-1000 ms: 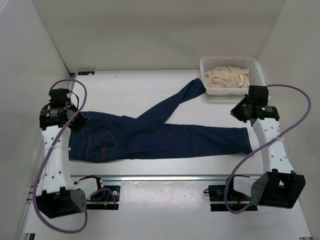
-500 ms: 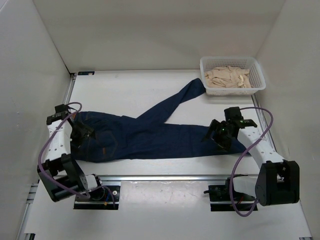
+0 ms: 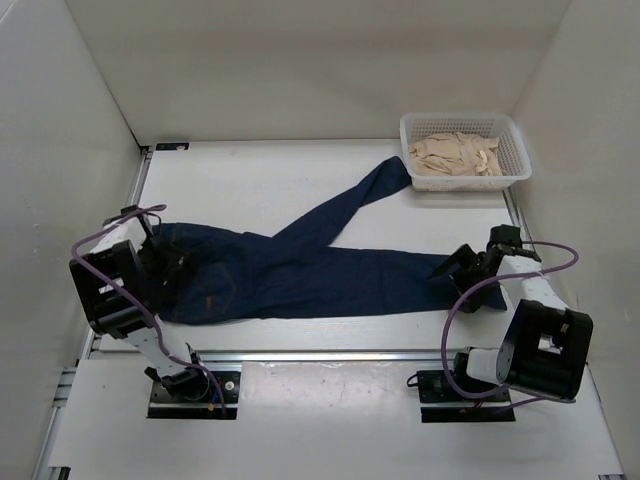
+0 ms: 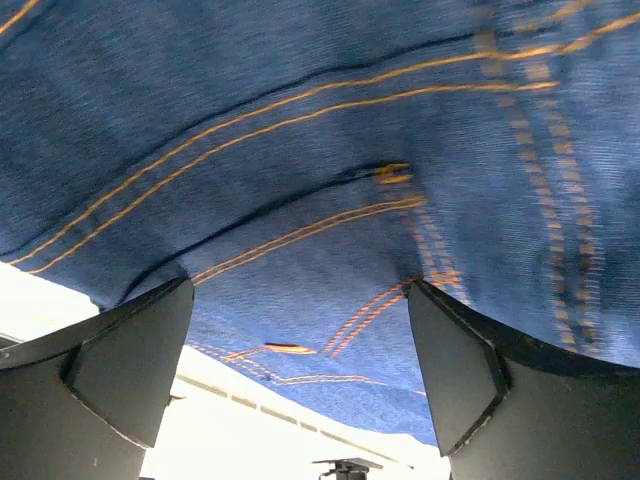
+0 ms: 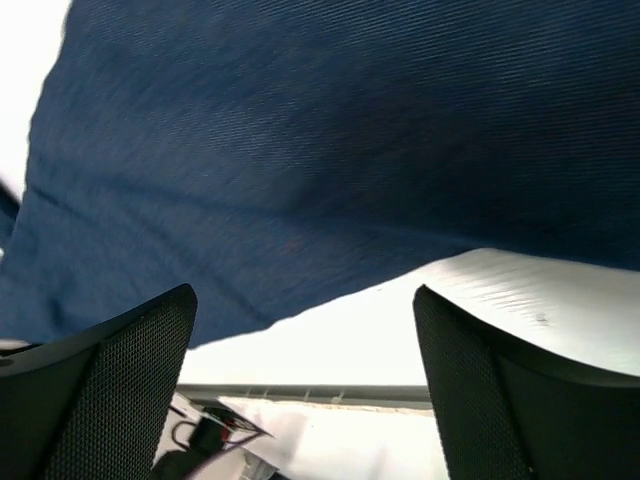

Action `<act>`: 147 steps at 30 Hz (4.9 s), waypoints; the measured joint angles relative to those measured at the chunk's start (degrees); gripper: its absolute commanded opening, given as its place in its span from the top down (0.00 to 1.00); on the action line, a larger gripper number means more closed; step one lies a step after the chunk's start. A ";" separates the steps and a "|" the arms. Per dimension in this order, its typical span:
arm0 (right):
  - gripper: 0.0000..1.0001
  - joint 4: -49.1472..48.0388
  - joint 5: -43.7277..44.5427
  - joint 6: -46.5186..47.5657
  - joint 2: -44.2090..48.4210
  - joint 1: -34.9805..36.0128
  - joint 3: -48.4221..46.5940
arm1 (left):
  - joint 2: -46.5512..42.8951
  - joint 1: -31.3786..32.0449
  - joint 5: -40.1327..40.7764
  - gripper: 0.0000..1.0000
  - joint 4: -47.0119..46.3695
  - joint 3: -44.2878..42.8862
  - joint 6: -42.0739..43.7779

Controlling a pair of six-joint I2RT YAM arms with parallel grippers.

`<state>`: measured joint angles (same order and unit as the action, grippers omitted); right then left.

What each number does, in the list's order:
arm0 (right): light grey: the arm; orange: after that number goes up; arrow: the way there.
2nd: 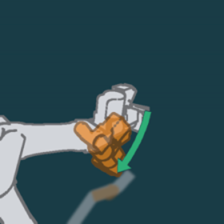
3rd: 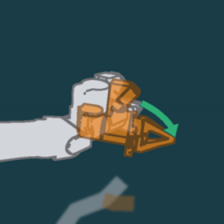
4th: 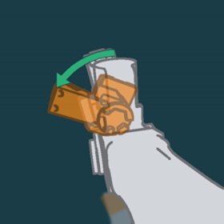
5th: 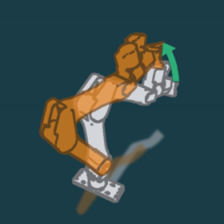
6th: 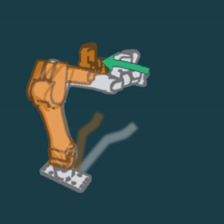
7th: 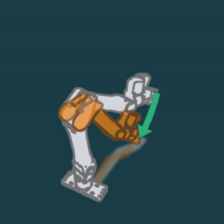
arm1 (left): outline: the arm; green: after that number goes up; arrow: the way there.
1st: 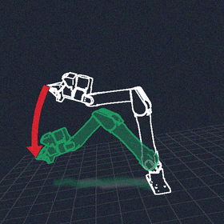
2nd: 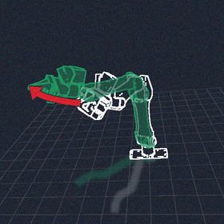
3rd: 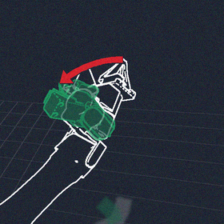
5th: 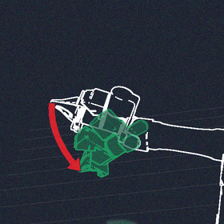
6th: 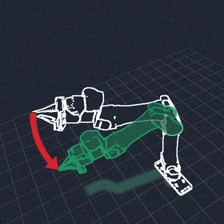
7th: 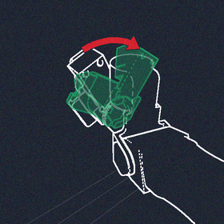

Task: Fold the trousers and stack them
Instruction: Flatten the trousers out

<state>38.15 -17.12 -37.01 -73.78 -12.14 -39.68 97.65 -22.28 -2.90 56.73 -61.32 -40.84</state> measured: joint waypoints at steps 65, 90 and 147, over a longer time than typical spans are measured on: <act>1.00 -9.01 10.21 -9.86 -21.46 -1.75 -17.07 | 42.53 5.81 -12.83 0.90 6.91 -64.83 7.82; 0.26 17.88 22.62 -10.03 22.99 -1.81 -8.57 | -24.81 -7.28 -4.85 0.23 11.85 -8.48 9.73; 1.00 2.56 23.43 -6.51 -51.47 34.53 -59.01 | 24.44 12.20 5.09 0.90 5.51 -43.08 12.35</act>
<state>40.71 6.31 -43.53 -125.25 22.39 -98.70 122.08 -10.09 2.20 62.24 -104.40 -28.49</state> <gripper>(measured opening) 0.006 0.109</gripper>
